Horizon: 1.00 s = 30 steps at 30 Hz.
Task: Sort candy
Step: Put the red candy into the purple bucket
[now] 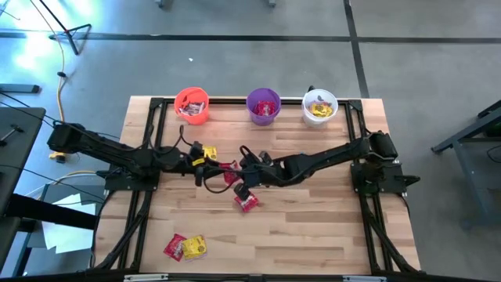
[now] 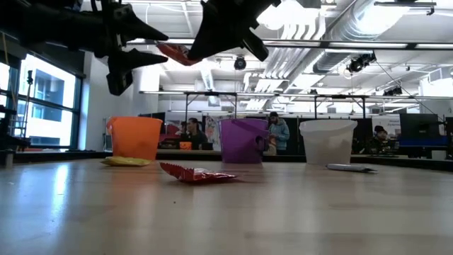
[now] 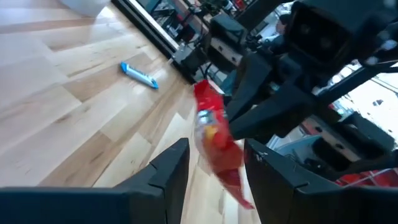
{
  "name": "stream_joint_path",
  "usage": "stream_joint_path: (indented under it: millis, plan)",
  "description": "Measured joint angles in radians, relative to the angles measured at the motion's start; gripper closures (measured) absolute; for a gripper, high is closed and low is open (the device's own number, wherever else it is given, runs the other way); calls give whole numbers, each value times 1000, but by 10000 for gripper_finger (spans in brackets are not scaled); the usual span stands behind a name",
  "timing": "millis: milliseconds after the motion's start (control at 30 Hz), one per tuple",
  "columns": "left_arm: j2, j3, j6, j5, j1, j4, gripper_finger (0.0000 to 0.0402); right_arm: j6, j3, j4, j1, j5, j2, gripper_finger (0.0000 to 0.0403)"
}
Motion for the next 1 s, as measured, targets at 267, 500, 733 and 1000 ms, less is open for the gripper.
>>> stream_joint_path:
  millis: [267, 500, 733, 1000]
  plan:
    - [26, 0, 48, 0, 6, 29, 305, -16, 0, 15, 4, -2, 0, 403]
    - [34, 0, 135, 20, 6, 88, 393, -16, 0, 22, 7, -3, 0, 402]
    - [30, 0, 190, -22, 6, 54, 399, -44, 0, 18, 8, -3, 0, 343]
    - [-107, 0, 269, -31, 129, -126, 401, -39, 0, 18, 8, 2, 0, 236]
